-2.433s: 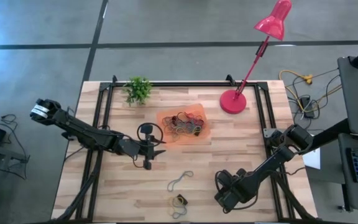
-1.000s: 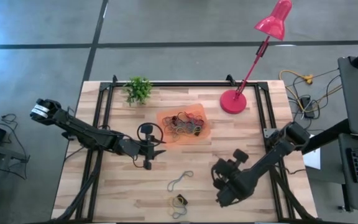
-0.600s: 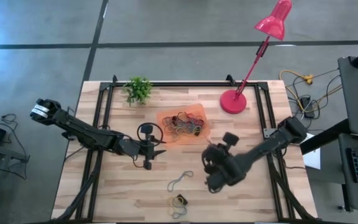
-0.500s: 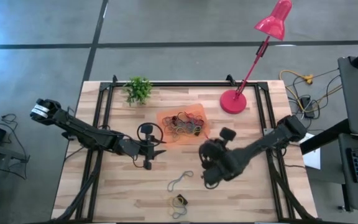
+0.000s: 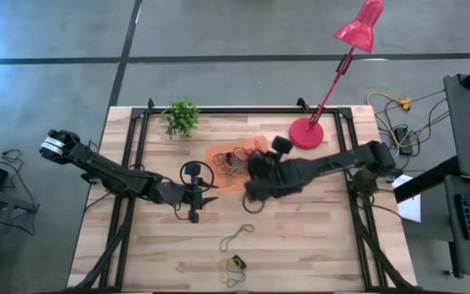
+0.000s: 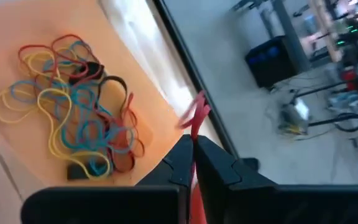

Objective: Pick and place rubber bands into bin
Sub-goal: Put the red rubber band into the orange bin, then put the black rubber band into the orange bin

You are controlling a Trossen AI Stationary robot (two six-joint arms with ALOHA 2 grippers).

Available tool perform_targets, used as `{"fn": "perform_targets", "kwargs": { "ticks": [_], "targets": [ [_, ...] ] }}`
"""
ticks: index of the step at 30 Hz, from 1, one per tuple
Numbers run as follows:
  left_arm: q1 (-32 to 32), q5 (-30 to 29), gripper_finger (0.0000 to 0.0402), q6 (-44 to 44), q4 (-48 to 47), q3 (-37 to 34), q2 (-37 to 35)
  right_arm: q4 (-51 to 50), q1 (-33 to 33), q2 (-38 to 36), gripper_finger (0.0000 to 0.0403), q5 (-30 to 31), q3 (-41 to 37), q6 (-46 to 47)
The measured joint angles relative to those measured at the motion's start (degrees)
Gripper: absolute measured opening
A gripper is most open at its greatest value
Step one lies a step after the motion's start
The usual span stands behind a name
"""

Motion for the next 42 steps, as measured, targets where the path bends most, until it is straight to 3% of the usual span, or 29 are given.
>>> {"fn": "perform_targets", "kwargs": {
  "ticks": [9, 20, 24, 37, 42],
  "targets": [
    [0.00, 0.00, 0.0141, 0.01, -0.01, 0.00, 0.00, 19.06, -9.70, 0.00, 0.0008, -9.23, -5.96, -14.35],
    [0.00, 0.00, 0.0141, 0.38, -0.03, 0.00, 0.00, 28.01, -18.23, -0.03, 0.0008, -16.99, -12.58, -14.83],
    [0.00, -0.02, 0.0141, 0.36, -0.01, 0.00, 0.00, 31.91, -19.82, 0.00, 0.0012, -23.88, -15.62, -17.08],
    [0.01, -0.02, 0.0141, 0.36, 0.01, 0.00, 0.00, 37.52, -19.93, 0.00, 0.0140, -25.24, -19.33, -20.17],
    [0.02, 0.00, 0.0141, 0.34, -0.03, 0.00, 0.00, 37.59, -19.22, -0.78, 0.0167, -25.16, -19.21, -20.98]
  ]
}}
